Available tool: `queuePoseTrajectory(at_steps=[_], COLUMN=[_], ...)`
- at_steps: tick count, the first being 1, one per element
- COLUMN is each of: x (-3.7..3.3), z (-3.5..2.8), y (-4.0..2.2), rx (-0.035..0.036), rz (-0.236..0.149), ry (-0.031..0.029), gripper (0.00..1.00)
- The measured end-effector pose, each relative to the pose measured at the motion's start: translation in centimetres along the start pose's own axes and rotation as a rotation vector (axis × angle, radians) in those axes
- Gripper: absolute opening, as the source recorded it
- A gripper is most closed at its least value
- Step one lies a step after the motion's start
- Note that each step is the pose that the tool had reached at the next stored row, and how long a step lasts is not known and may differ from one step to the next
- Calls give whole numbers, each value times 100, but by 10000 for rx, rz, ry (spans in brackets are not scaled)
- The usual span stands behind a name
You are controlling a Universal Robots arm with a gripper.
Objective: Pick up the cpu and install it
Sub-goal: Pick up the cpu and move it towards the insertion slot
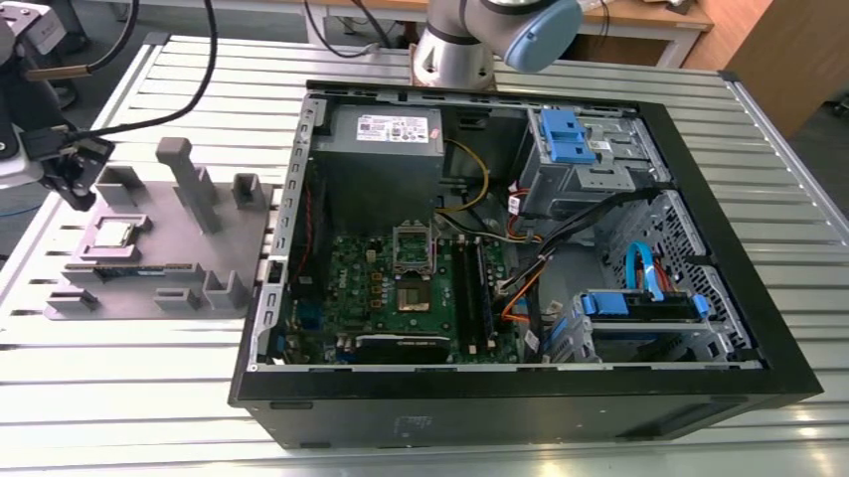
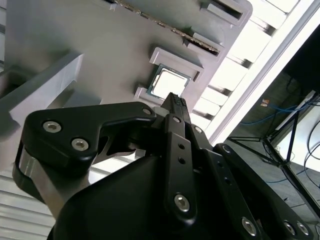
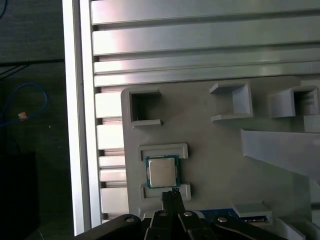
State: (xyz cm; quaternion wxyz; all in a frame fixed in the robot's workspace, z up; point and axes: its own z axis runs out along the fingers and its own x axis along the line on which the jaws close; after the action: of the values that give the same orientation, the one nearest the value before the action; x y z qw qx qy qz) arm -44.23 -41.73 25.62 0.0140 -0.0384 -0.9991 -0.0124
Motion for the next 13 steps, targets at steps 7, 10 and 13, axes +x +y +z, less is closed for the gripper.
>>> queuePoseTrajectory(at_steps=[7, 10, 13], x=[14, 23, 27], z=[126, 169, 216], y=[-5, -8, -10], rx=[-1, -3, -5], rz=[-13, -23, -33], ry=[-7, -39, -61], gripper=[11, 11, 11])
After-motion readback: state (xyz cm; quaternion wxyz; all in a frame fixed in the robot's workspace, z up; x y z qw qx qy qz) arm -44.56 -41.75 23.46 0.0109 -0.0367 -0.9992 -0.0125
